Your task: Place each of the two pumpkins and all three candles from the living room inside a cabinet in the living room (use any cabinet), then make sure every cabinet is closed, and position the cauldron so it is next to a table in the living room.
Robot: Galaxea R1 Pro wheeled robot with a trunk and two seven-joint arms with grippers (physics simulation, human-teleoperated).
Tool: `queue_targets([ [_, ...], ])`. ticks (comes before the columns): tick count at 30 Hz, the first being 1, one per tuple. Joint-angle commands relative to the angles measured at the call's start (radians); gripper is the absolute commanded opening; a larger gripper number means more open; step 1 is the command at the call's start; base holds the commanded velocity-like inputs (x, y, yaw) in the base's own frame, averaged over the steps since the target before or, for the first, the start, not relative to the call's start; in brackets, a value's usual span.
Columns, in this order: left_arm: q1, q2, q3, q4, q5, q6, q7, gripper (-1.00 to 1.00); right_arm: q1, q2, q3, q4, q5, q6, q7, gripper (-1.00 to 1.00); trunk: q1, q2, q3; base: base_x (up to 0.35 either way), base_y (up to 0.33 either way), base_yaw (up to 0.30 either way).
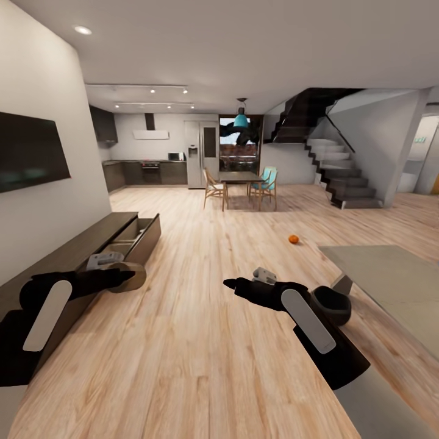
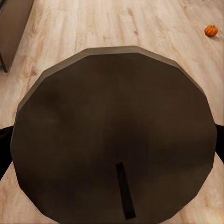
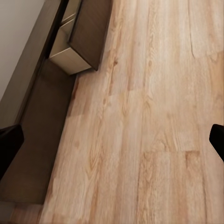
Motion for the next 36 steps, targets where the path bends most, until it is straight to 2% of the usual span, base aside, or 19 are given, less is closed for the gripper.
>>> queue_targets([
  [1, -0.001, 0.001, -0.001, -0.001, 0.012, 0.003, 0.01, -1.0, -0.001, -0.001, 0.002, -0.001, -0.01, -0.001, -0.01, 1.0, 0.001, -0.001, -0.001, 0.335, 0.0, -0.007],
  [36, -0.001, 0.001, -0.001, -0.001, 0.007, 0.003, 0.01, -1.0, -0.001, -0.001, 0.0, -0.001, -0.009, -0.003, -0.01, 1.0, 0.001, -0.001, -0.001, 0.335, 0.0, -0.001],
])
